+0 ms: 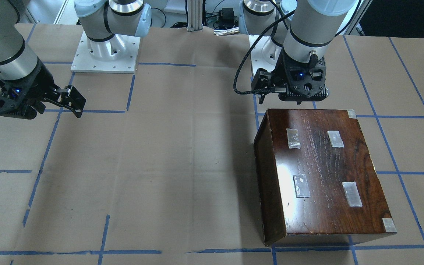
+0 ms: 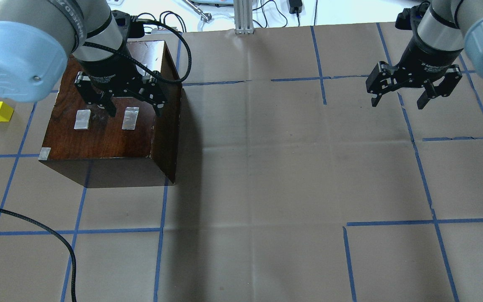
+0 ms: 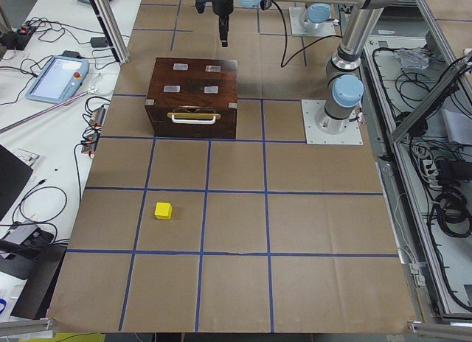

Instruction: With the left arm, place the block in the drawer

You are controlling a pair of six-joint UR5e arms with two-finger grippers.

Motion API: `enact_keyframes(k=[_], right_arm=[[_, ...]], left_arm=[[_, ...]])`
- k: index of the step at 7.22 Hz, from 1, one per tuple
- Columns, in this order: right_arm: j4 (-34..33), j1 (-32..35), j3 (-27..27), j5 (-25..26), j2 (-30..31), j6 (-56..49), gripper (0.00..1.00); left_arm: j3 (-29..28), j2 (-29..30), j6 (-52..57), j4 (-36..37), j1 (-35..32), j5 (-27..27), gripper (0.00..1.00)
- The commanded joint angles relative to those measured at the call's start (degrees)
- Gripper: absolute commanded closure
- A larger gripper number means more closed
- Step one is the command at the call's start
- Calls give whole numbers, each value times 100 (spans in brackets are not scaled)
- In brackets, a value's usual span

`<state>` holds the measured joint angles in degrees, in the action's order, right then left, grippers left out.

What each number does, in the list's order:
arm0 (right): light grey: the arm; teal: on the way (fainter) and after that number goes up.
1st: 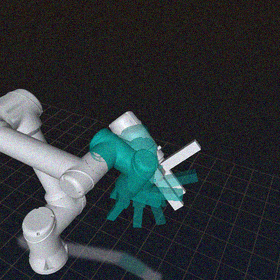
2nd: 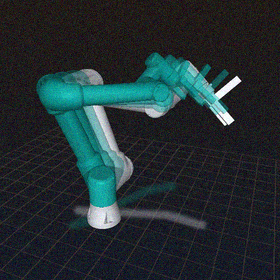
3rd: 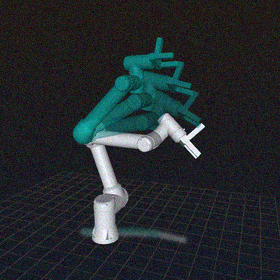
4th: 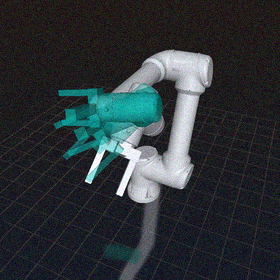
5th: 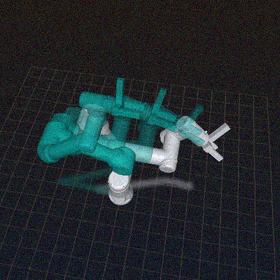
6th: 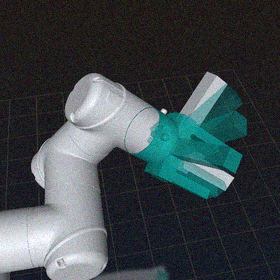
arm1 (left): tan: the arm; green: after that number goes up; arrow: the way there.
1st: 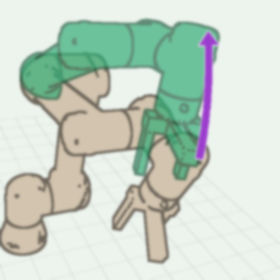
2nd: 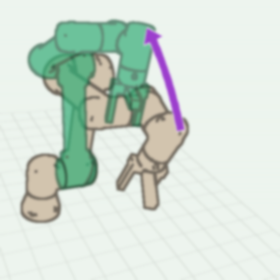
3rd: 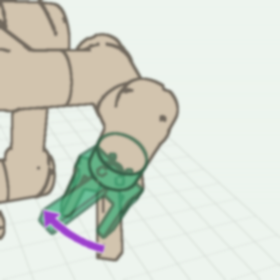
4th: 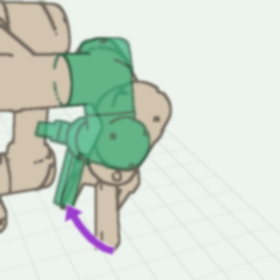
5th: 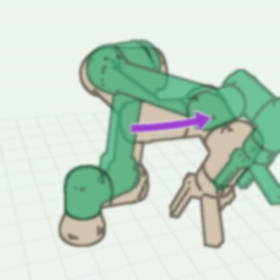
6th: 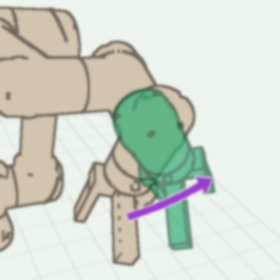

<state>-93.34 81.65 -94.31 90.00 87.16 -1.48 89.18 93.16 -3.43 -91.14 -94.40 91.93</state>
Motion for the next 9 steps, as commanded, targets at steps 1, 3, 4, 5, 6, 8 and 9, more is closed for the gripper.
enact_keyframes(k=[1,3,4,5,6,8,9], right_arm=[[0,0,0,0,3,8,0],[0,0,0,0,3,-1,0],[0,0,0,0,3,-1,0],[0,0,0,0,3,8,0],[0,0,0,0,3,8,0],[0,0,0,0,3,-1,0],[0,0,0,0,3,-1,0]], left_arm=[[3,9,0,9,1,0,1],[21,9,0,9,1,0,1],[12,9,0,9,9,0,1],[30,9,0,18,9,0,1],[82,-9,0,18,9,0,1],[73,0,18,35,44,9,1],[108,9,18,61,45,9,1]])
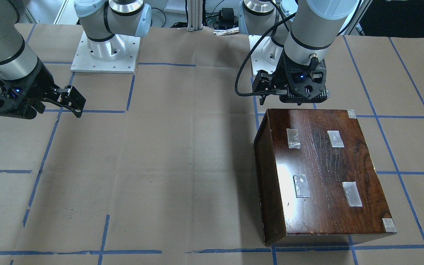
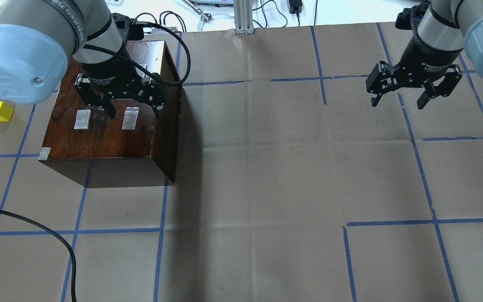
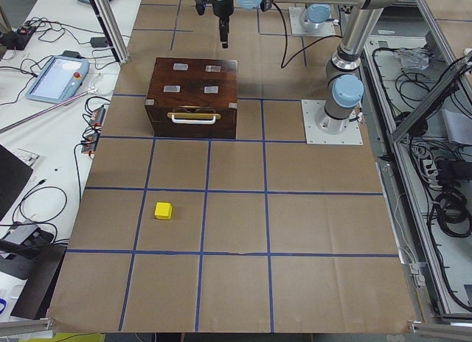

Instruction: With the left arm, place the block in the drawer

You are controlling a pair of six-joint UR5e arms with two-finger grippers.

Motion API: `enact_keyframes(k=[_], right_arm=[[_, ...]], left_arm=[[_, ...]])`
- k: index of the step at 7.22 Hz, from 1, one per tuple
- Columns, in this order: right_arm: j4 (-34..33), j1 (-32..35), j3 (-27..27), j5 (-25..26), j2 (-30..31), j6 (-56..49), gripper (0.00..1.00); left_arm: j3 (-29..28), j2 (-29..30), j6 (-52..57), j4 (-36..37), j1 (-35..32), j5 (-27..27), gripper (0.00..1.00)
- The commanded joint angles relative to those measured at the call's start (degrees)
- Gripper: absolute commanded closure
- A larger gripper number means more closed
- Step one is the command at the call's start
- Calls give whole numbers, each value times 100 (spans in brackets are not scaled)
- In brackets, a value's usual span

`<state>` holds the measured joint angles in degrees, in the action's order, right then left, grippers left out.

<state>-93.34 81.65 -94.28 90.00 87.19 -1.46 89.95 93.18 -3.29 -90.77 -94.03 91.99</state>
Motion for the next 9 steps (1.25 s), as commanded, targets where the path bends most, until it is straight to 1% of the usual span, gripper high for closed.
enact_keyframes(k=[1,2,4,5,7,8,9], right_arm=[[0,0,-2,0,0,-3,0],[0,0,-2,0,0,-3,0],[0,0,7,0,-9,-3,0],[0,0,-2,0,0,6,0],[0,0,-2,0,0,6,0],[0,0,-2,0,0,-3,0],[0,0,-2,0,0,-3,0]], left_arm=[[49,8,13,24,7,38,1],[-90,77,152,15,-1,64,1],[31,-9,232,50,68,47,1],[5,-19,720,50,234,56,1],[-65,-19,935,42,568,65,1],[-74,-19,1275,42,866,56,1],[-100,-19,1687,50,1365,47,1]])
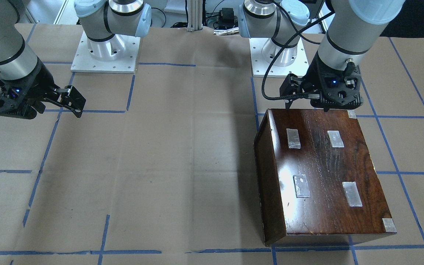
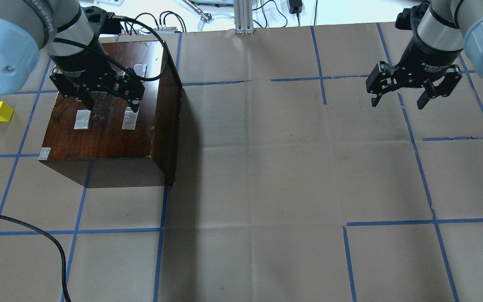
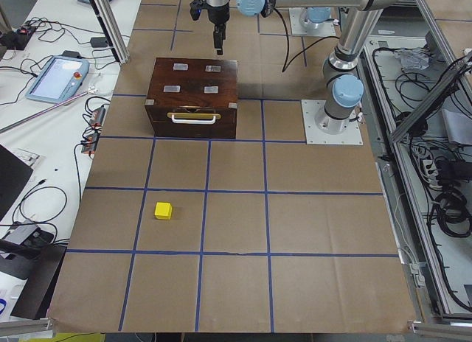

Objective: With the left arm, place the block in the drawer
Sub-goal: 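Move the left gripper beside the box toward the white drawer handle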

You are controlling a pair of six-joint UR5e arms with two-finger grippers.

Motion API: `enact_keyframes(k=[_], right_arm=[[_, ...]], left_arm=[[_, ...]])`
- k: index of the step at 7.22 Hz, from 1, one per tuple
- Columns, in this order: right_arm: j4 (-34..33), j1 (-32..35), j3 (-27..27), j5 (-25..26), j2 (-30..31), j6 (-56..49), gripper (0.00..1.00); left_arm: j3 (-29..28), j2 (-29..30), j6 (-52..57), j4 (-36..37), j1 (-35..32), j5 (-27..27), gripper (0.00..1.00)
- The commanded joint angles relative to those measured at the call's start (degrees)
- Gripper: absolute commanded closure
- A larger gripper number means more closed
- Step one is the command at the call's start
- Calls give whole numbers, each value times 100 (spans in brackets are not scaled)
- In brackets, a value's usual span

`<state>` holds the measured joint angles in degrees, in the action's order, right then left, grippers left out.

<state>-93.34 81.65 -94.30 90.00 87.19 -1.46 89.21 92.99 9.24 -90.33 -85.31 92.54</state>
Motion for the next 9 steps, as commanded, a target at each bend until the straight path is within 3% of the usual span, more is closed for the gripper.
enact_keyframes(k=[1,3,7,9], right_arm=[[0,0,0,0,0,6,0],[0,0,0,0,-9,-3,0],[0,0,0,0,0,6,0],[0,0,0,0,0,-3,0]], left_arm=[[-61,9,865,6,1064,-34,1],[-184,175,1761,172,1971,-52,1],[-334,746,2852,524,3167,-139,1],[-369,1140,3493,612,3503,-761,1]])
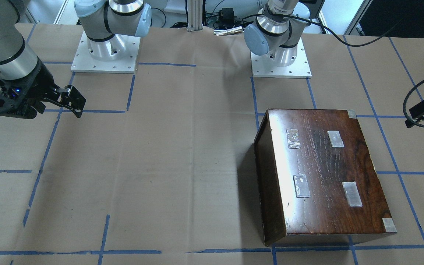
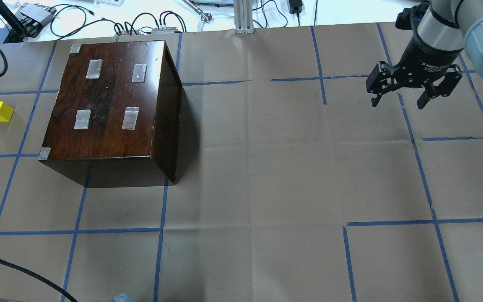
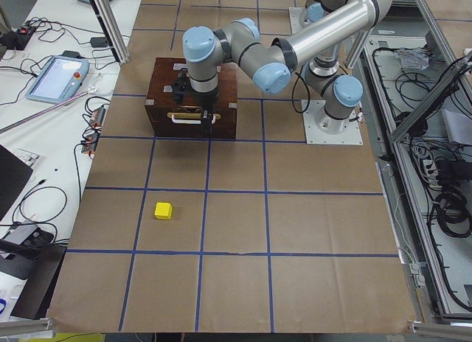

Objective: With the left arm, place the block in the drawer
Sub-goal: 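Move the left gripper beside the box toward the white drawer handle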

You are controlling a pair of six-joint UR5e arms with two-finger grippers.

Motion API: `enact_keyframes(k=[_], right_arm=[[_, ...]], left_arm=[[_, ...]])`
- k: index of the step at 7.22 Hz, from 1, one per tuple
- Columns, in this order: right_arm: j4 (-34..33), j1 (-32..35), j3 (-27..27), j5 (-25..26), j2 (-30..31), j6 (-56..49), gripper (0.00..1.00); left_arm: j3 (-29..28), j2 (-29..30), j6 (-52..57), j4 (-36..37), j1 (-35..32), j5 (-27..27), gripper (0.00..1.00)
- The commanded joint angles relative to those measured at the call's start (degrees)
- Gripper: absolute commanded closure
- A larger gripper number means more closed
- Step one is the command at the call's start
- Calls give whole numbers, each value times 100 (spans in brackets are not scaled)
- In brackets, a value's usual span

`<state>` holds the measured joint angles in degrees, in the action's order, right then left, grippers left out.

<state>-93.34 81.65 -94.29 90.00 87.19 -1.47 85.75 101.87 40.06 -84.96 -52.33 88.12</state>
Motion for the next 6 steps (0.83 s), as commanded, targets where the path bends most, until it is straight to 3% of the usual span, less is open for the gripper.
enact_keyframes(k=[1,2,4,6], right_arm=[[0,0,-1,0,-8,-2,0],[0,0,-1,0,0,-2,0],[0,0,8,0,0,7,0],[0,0,-1,0,0,-2,0]], left_arm=[[-119,507,441,76,214,-635,1],[-224,753,450,50,214,-1082,1],[-313,1079,459,76,188,-1209,1],[-296,1159,450,-3,170,-2312,1]])
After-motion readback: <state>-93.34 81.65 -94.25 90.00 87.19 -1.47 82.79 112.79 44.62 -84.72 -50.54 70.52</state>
